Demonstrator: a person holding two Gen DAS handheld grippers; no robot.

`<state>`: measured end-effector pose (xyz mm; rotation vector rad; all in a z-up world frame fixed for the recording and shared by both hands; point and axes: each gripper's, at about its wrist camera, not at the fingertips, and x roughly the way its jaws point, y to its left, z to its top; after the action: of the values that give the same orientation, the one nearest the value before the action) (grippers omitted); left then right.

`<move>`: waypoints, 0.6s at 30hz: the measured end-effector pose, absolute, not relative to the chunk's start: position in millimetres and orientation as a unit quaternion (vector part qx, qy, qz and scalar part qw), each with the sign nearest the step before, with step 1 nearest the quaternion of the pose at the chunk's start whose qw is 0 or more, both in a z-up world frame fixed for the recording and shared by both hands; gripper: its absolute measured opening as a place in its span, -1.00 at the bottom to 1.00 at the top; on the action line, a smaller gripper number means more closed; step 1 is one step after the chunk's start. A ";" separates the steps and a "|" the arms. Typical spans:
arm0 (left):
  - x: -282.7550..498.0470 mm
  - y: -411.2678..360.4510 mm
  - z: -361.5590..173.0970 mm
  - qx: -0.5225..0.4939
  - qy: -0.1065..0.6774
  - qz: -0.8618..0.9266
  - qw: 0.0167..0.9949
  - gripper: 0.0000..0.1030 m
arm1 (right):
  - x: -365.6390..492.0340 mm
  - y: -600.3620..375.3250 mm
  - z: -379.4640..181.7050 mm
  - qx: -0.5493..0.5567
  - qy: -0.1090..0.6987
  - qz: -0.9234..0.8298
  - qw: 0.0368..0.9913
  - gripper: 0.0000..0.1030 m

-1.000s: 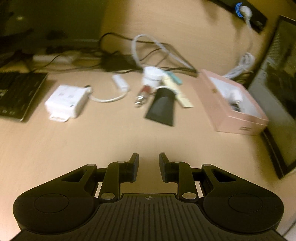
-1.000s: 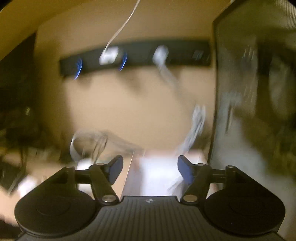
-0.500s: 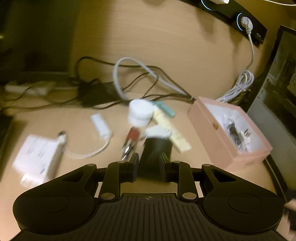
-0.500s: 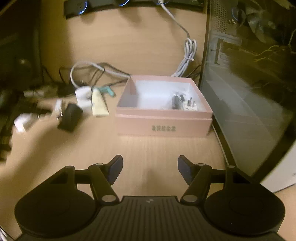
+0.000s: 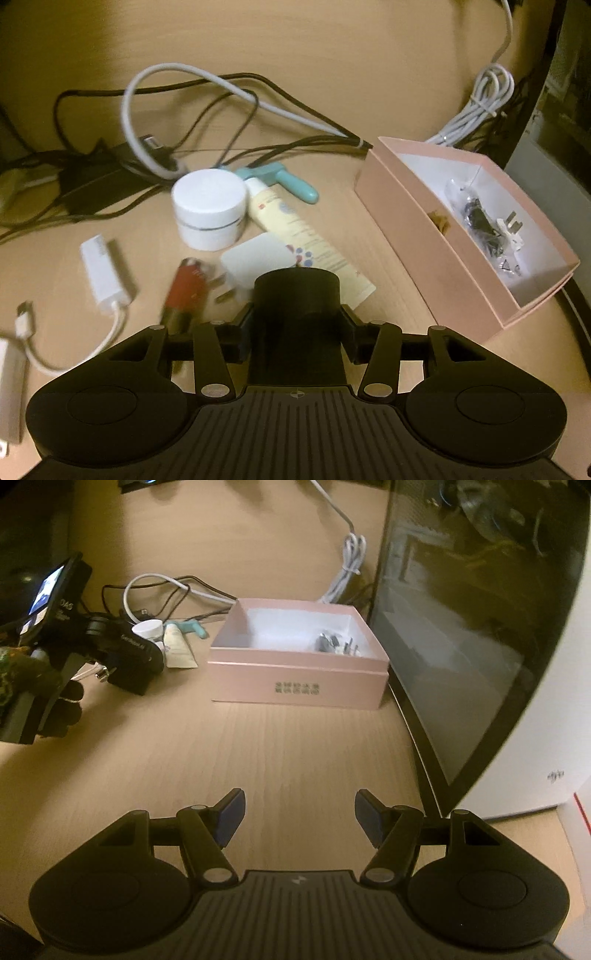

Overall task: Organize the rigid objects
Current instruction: 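Grasp the black cylindrical object with the left gripper and lift it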

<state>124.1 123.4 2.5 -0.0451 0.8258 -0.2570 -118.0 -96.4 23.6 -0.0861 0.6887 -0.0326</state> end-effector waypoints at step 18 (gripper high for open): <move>-10.9 199.2 18.1 -0.114 0.383 -0.107 0.911 0.00 | -63.2 -59.9 23.2 -0.059 0.323 0.050 0.943 0.29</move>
<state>-10.9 199.2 18.1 -0.2357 0.7888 -0.2211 -63.2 -59.9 23.2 -0.1212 0.6583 0.1029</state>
